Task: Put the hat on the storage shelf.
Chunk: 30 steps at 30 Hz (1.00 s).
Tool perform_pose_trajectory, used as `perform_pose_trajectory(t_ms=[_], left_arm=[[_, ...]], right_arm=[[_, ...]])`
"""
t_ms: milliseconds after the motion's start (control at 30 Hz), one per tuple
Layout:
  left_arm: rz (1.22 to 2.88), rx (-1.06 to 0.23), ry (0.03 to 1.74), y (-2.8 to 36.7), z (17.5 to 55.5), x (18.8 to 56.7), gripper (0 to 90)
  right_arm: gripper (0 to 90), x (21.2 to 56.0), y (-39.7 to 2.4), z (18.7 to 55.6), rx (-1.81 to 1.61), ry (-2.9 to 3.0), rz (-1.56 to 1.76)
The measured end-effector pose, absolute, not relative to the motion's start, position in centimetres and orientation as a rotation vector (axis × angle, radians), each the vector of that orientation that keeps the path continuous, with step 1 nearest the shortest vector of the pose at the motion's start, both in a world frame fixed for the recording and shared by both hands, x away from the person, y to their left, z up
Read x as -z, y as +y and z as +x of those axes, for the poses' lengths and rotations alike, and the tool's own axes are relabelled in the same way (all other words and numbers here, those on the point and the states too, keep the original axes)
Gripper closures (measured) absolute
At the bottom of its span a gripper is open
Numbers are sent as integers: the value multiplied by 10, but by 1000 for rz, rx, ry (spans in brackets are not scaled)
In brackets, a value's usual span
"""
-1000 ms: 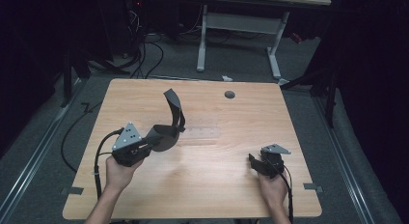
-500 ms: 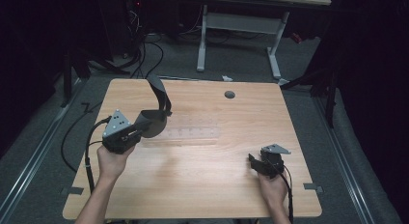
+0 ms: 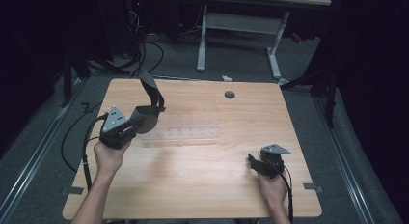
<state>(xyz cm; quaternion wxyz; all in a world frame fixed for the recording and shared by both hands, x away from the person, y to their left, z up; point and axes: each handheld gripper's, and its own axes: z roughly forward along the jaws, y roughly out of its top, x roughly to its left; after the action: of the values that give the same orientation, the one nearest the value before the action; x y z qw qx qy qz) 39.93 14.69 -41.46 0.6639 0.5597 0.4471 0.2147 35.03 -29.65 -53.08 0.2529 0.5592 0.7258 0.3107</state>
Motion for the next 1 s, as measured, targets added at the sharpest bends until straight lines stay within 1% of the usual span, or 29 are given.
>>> perform_pose_trajectory(t_ms=[367,1000], left_arm=[[1287,-552,1045,154,407,425,865],[1288,-586,1088,153,415,435,864]], right_arm=[[438,531,-297,350,-844,1975,1519],[436,531,-296,350,-844,1975,1521]])
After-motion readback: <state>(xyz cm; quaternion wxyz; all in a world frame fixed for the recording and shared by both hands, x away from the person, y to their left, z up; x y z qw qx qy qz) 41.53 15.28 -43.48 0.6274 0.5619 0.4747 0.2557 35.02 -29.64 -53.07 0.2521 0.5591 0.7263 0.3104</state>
